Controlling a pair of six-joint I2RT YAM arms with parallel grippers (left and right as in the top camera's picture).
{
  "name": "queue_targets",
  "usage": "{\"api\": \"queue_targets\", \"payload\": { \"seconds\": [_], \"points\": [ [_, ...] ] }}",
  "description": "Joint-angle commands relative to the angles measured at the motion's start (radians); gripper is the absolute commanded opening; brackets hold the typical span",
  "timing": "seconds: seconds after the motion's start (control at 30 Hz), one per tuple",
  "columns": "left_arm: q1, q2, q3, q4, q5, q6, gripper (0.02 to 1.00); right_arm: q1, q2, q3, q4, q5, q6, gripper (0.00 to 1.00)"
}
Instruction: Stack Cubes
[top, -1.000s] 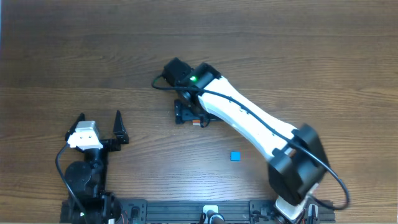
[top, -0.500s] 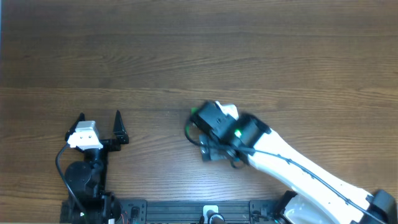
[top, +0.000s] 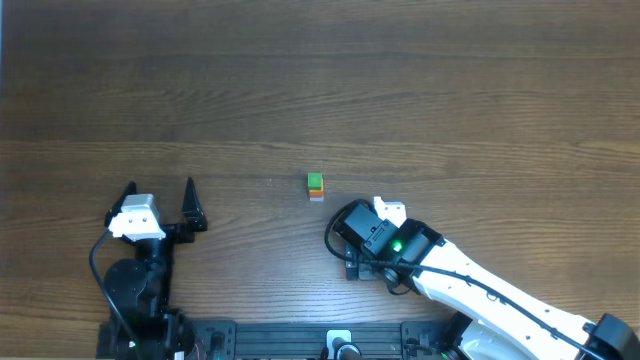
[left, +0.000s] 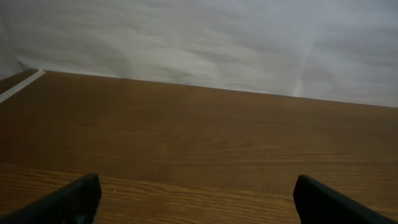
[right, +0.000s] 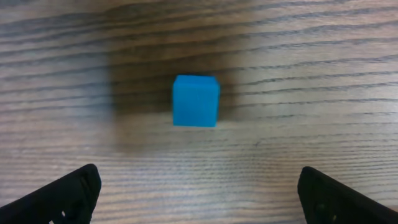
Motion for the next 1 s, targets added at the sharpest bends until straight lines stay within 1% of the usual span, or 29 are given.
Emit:
{"api": "queue_targets", "payload": {
  "seconds": [0.03,0.3,0.53,0.7,0.77,0.93,1.0],
  "points": [
    [0.005,-0.007,-0.004,-0.003,0.013,0.011,1.0,-0.028,0.04,-0.012,0.025,0.016,0.018,0.993],
    [0.005,-0.007,-0.004,-0.003,0.013,0.011,1.0,-0.072,0.147,-0.012,0.094,0.016,0.002,0.991],
    [0.005,-0.007,-0.004,-0.003,0.013,0.011,0.998,-0.076,0.196,-0.012,0.153,0.016,-0.03,0.958],
    [0.005,-0.007,-0.004,-0.003,0.013,0.011,1.0,-0.086,0.212,-0.015,0.171,0.015,-0.051,0.954],
    [0.005,-0.007,-0.004,-0.003,0.013,0.011,1.0,-0.089,0.212,-0.023,0.192,0.01,-0.065,0.936],
    [0.005,-0.007,-0.004,-0.003,0.013,0.011,1.0,-0.099,0.212,-0.06,0.283,-0.036,-0.117,0.912],
    [0.005,-0.007,-0.004,-0.003,0.013,0.011,0.998,-0.107,0.212,-0.069,0.291,-0.041,-0.119,0.908]
  ]
}}
